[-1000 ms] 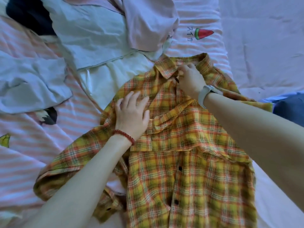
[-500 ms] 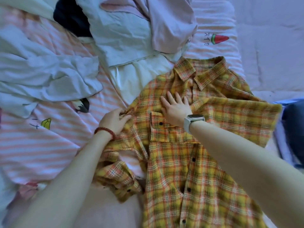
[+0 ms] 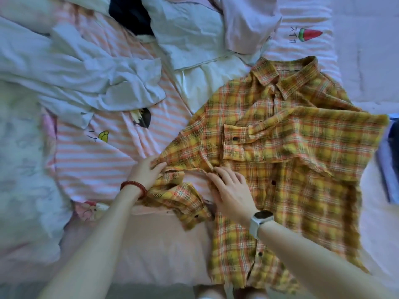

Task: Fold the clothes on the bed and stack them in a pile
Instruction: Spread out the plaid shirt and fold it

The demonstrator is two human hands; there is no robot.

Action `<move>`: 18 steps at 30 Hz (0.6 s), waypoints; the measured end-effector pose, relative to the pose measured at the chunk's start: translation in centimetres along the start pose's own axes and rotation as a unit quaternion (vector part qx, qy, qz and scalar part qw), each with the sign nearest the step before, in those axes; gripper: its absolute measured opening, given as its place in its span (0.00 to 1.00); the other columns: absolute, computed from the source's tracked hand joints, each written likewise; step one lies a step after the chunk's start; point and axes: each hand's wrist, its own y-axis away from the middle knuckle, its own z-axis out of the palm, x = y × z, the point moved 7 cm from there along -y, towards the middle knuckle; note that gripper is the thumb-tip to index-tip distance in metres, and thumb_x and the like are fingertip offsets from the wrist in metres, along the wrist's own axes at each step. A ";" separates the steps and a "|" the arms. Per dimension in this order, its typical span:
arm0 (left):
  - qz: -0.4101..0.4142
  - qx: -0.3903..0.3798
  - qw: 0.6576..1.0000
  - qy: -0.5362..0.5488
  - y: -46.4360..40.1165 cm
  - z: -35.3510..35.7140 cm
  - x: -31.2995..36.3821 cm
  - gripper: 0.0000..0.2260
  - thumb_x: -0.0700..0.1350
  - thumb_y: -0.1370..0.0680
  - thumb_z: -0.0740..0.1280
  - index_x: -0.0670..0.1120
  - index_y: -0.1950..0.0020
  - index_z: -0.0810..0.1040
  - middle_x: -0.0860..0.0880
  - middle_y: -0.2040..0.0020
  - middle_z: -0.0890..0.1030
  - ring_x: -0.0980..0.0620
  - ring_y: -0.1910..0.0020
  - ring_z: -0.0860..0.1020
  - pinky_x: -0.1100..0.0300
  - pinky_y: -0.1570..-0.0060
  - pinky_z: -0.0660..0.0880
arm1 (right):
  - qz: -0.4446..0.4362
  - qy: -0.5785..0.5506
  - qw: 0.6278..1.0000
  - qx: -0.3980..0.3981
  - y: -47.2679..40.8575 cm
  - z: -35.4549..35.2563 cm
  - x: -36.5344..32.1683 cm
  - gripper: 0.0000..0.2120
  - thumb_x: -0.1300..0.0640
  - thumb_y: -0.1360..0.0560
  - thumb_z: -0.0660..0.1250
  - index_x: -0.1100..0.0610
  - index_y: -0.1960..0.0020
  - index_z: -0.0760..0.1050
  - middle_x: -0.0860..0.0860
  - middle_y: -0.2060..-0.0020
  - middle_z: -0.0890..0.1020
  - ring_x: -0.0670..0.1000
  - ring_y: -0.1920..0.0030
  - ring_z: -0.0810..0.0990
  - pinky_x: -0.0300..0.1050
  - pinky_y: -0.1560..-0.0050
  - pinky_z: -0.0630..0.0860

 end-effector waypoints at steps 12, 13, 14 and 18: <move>-0.001 0.253 0.964 -0.083 0.8 -7.0 2.8 0.17 0.47 0.25 0.66 0.43 0.38 0.72 0.39 0.38 0.70 0.39 0.38 0.67 0.46 0.43 0.66 | 0.104 0.034 0.976 -0.187 4.1 3.4 5.0 0.28 0.54 0.20 0.51 0.47 0.24 0.42 0.51 0.24 0.50 0.55 0.24 0.49 0.54 0.27 0.51; 0.028 0.288 0.954 -0.075 2.3 -6.7 3.2 0.15 0.45 0.25 0.66 0.41 0.40 0.74 0.38 0.40 0.71 0.38 0.39 0.68 0.45 0.43 0.67 | 0.116 0.023 0.977 -0.177 4.3 3.4 4.7 0.28 0.54 0.20 0.52 0.49 0.23 0.45 0.52 0.24 0.51 0.55 0.25 0.51 0.54 0.27 0.53; 0.063 0.303 0.949 -0.055 4.0 -5.6 3.7 0.13 0.43 0.25 0.67 0.39 0.43 0.76 0.37 0.43 0.73 0.38 0.42 0.71 0.46 0.45 0.68 | 0.124 0.006 0.979 -0.162 4.5 3.3 4.3 0.27 0.55 0.20 0.53 0.50 0.24 0.48 0.52 0.24 0.53 0.55 0.25 0.53 0.54 0.28 0.56; 0.092 0.147 0.980 0.099 9.2 3.8 4.1 0.05 0.39 0.24 0.66 0.40 0.50 0.78 0.42 0.52 0.79 0.42 0.53 0.77 0.54 0.52 0.73 | 0.148 -0.091 0.982 -0.071 6.7 3.3 3.4 0.24 0.59 0.22 0.57 0.55 0.27 0.59 0.53 0.29 0.63 0.54 0.30 0.63 0.48 0.36 0.68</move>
